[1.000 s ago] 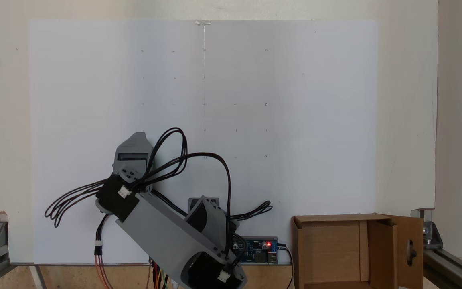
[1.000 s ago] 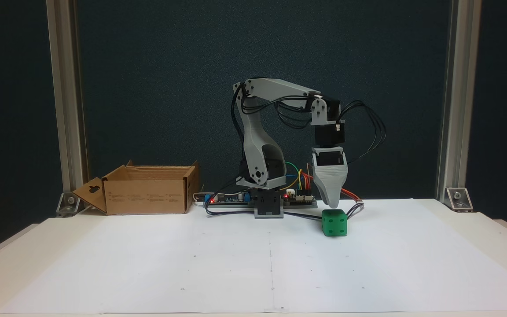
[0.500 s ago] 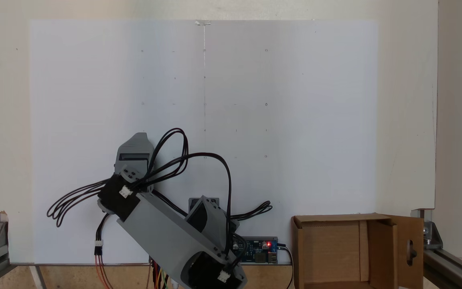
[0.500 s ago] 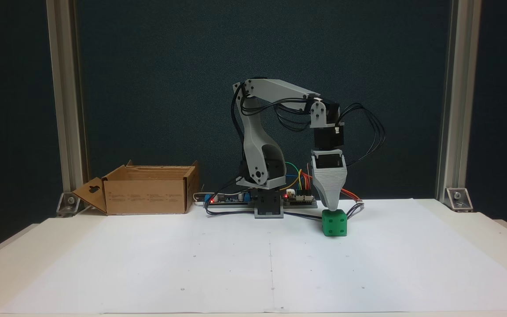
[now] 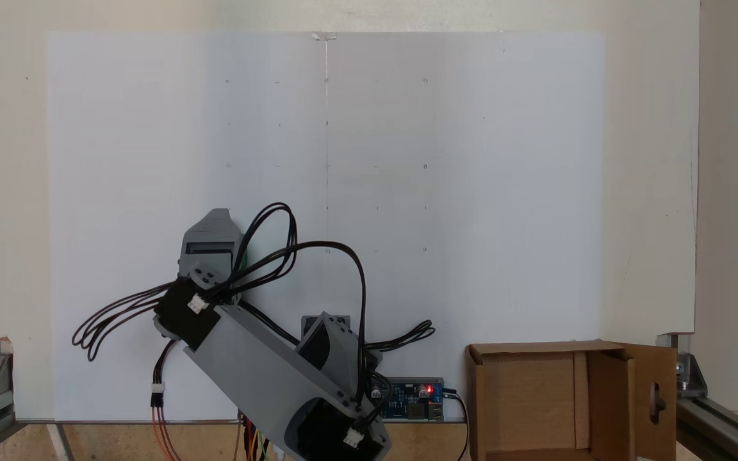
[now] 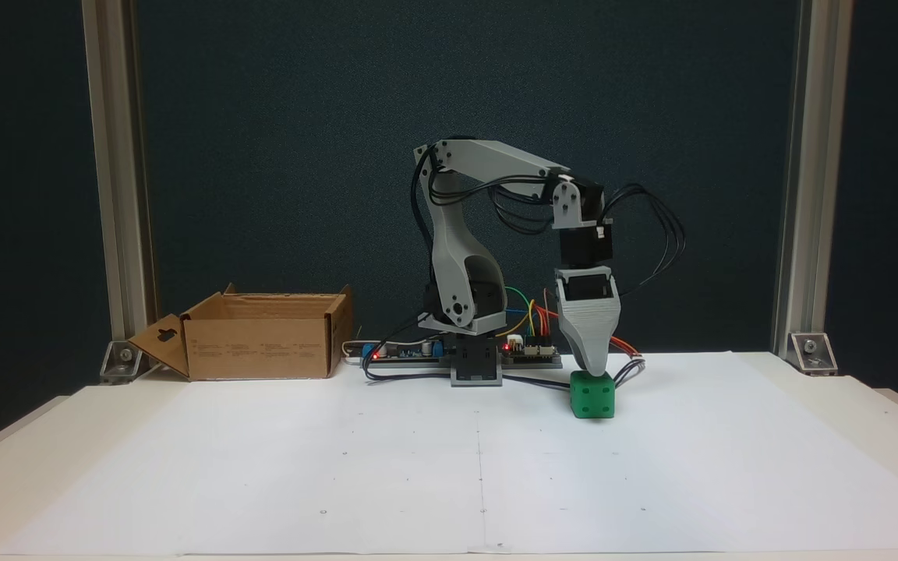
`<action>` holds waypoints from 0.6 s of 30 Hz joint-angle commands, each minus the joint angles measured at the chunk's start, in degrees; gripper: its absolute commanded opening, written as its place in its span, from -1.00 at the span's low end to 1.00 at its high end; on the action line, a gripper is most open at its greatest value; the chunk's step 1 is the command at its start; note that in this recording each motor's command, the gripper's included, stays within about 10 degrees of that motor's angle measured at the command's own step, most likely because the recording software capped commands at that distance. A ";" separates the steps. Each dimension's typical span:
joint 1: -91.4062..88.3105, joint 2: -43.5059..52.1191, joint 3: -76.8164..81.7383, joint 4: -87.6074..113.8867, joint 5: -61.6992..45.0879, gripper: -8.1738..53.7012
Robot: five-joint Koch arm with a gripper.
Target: Grasp a green dice and put it in the bin.
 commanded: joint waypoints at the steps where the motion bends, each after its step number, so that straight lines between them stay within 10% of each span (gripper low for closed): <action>1: 0.00 0.00 -1.14 -0.62 5.10 0.66; 18: -0.53 -7.38 -0.79 -2.20 5.19 0.66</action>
